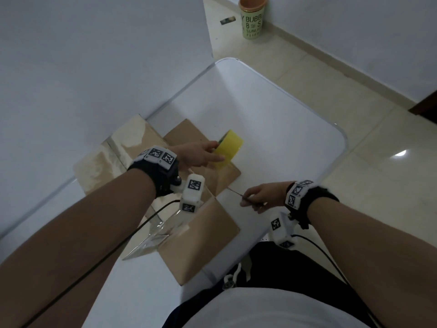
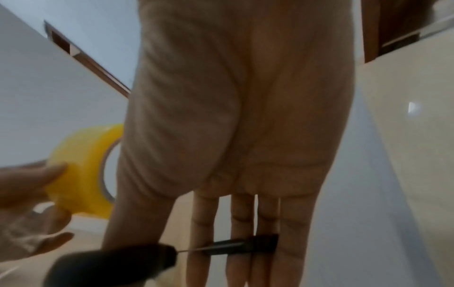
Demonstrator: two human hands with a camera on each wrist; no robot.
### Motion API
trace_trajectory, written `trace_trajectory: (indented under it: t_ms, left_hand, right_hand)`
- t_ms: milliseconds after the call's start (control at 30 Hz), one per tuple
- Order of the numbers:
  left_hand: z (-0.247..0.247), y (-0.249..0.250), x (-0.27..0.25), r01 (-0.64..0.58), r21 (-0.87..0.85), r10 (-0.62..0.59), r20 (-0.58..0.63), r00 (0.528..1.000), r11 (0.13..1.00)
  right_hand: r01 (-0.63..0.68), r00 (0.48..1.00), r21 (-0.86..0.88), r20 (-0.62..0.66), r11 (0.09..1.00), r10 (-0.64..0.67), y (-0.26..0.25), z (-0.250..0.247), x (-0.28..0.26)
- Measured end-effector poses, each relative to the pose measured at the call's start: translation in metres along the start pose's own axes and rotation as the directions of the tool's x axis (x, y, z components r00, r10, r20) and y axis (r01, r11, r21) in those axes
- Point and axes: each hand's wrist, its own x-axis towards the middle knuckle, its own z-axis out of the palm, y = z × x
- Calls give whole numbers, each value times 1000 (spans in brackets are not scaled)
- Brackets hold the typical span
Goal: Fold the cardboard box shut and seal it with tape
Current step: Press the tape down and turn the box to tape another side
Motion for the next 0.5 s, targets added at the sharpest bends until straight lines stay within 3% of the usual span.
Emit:
trace_trajectory:
  t_ms: [167, 500]
  left_hand:
    - [4, 7, -6, -51, -13, 51, -24, 998, 999]
    - [12, 23, -10, -110, 64, 113, -52, 992, 992]
  right_hand:
    - [142, 990, 93, -7, 985, -142, -5, 16, -9]
    - [253, 966, 153, 22, 955, -259, -22, 30, -17]
